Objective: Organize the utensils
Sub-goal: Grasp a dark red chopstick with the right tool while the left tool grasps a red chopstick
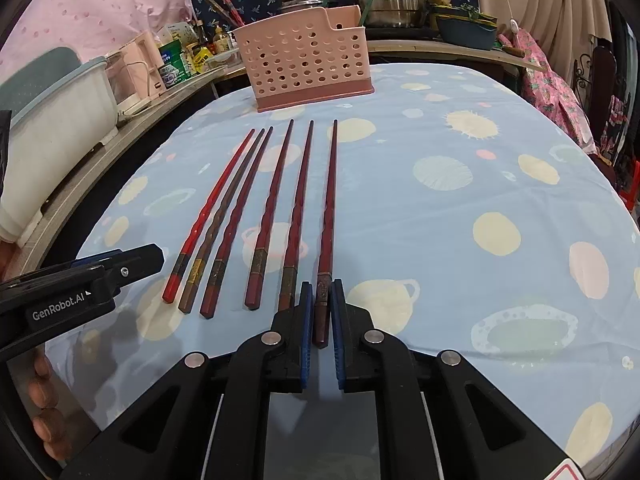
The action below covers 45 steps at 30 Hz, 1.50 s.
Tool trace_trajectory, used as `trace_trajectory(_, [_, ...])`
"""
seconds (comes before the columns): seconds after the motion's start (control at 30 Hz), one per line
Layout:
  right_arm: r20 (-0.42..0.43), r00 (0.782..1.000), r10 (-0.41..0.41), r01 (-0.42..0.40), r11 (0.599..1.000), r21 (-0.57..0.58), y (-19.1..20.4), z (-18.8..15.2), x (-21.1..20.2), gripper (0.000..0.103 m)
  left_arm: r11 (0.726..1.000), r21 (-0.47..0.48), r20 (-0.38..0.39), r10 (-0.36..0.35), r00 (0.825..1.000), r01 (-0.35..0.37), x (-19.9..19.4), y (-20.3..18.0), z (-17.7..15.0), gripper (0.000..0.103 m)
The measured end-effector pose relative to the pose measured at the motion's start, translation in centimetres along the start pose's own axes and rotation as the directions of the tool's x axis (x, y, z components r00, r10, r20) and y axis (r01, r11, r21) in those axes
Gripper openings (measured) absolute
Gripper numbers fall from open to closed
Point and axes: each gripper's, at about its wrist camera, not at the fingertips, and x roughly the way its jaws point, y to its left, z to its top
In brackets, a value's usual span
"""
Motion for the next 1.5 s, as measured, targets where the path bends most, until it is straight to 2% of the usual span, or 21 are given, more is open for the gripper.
trace_trajectory(0.43, [-0.003,1.000,0.006,-0.006,1.000,0.028,-0.6,-0.5,-0.6,0.007,1.000,0.020,-0.025,-0.003,1.000,0.003,1.3,-0.8,-0.6,0.048])
trace_trajectory(0.57, [-0.007,1.000,0.012,-0.012,0.999,0.034,-0.8,-0.7,-0.7,0.007,1.000,0.029,-0.021,0.010,1.000,-0.010,1.6,-0.8,-0.6,0.039])
trace_trajectory(0.8, [-0.004,1.000,0.027,-0.027,0.999,0.031,-0.7,-0.7,-0.9,0.011,1.000,0.025,-0.021,-0.009,1.000,0.009,1.8,-0.6,-0.4,0.012])
trace_trajectory(1.03, [0.002,1.000,0.021,-0.021,1.000,0.020,-0.3,-0.8,-0.8,0.017,1.000,0.026,-0.019,-0.013,1.000,0.014,1.9,-0.7,-0.4,0.011])
trace_trajectory(1.1, [0.005,1.000,0.014,-0.014,1.000,0.016,-0.2,-0.9,-0.7,0.017,1.000,0.024,-0.016,-0.015,1.000,0.015,1.9,-0.8,-0.3,0.012])
trace_trajectory(1.23, [0.007,1.000,-0.001,0.001,1.000,0.022,-0.6,-0.9,-0.7,0.007,1.000,0.025,-0.007,-0.016,1.000,0.016,2.0,-0.9,-0.2,0.012])
trace_trajectory(1.33, [0.004,1.000,-0.002,0.002,1.000,0.028,-0.7,-0.8,-0.9,0.007,0.999,0.021,-0.014,-0.039,0.999,0.039,1.9,-0.8,-0.2,0.007])
trace_trajectory(1.5, [0.030,1.000,0.002,-0.004,0.999,0.038,-0.9,-0.1,-2.3,0.007,0.998,0.022,-0.008,-0.054,0.999,0.054,0.9,-0.6,-0.2,0.007])
